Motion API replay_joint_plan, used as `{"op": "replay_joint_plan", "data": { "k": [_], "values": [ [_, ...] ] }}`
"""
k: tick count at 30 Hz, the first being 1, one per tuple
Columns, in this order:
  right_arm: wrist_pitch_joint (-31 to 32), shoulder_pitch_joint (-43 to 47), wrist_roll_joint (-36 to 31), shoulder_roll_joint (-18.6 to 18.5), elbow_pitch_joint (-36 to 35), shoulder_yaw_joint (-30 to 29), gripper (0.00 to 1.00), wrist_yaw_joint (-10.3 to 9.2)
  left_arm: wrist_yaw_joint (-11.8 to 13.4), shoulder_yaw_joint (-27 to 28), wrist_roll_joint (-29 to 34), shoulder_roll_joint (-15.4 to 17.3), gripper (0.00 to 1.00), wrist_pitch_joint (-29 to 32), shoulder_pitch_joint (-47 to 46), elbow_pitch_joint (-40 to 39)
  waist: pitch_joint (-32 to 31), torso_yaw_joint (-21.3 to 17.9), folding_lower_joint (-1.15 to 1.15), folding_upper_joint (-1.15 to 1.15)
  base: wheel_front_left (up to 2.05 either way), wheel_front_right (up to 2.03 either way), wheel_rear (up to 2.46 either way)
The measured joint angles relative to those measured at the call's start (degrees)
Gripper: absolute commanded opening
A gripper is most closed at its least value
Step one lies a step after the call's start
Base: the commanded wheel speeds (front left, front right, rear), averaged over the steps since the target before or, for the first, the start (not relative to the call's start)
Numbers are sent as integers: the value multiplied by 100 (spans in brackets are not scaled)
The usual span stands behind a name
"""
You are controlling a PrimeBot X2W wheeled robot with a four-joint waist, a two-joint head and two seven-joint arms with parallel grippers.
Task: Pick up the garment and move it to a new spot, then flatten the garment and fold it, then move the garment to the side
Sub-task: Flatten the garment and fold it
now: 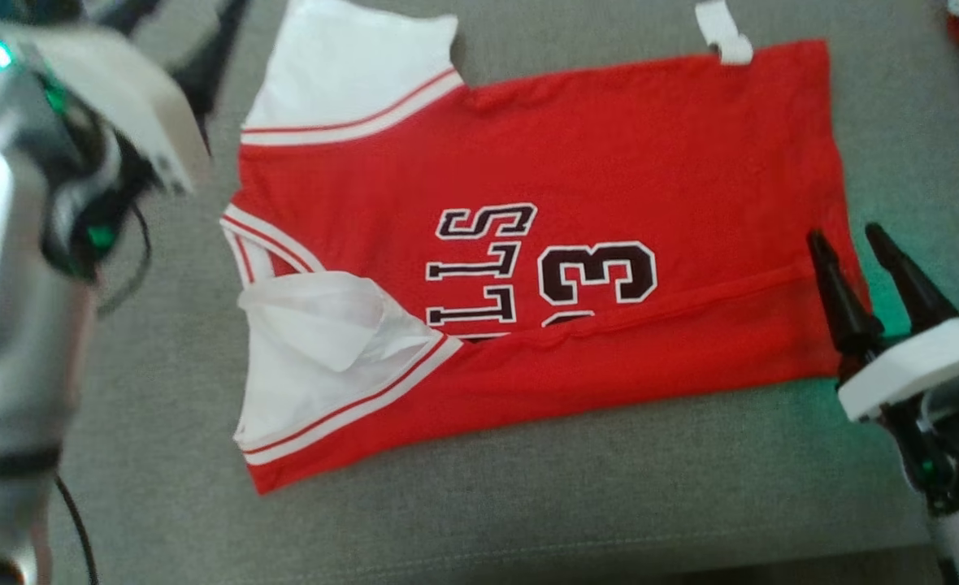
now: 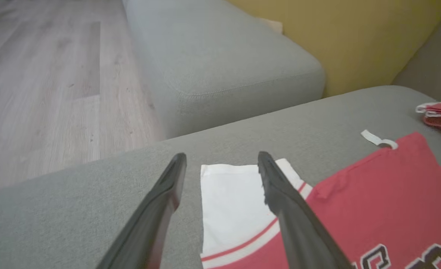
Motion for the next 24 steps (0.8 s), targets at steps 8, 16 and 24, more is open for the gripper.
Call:
{"op": "replay_joint_plan", "data": {
  "k": [8,16,24],
  "values": [
    [-43,-377,10,-16,-83,151,100,0,-100,-386,-141,113,100,375,-1528,1646,719,-281,0,0,0,0,0],
    [-182,-436,21,-3,-126,168,100,0,-127,-998,-237,423,100,446,-2184,2468,1189,-651,0,0,0,0,0],
    [-335,-584,60,40,-86,220,100,0,-143,-1457,-319,702,100,437,-2465,2954,1406,-879,-2,0,0,0,0]
  ]
}}
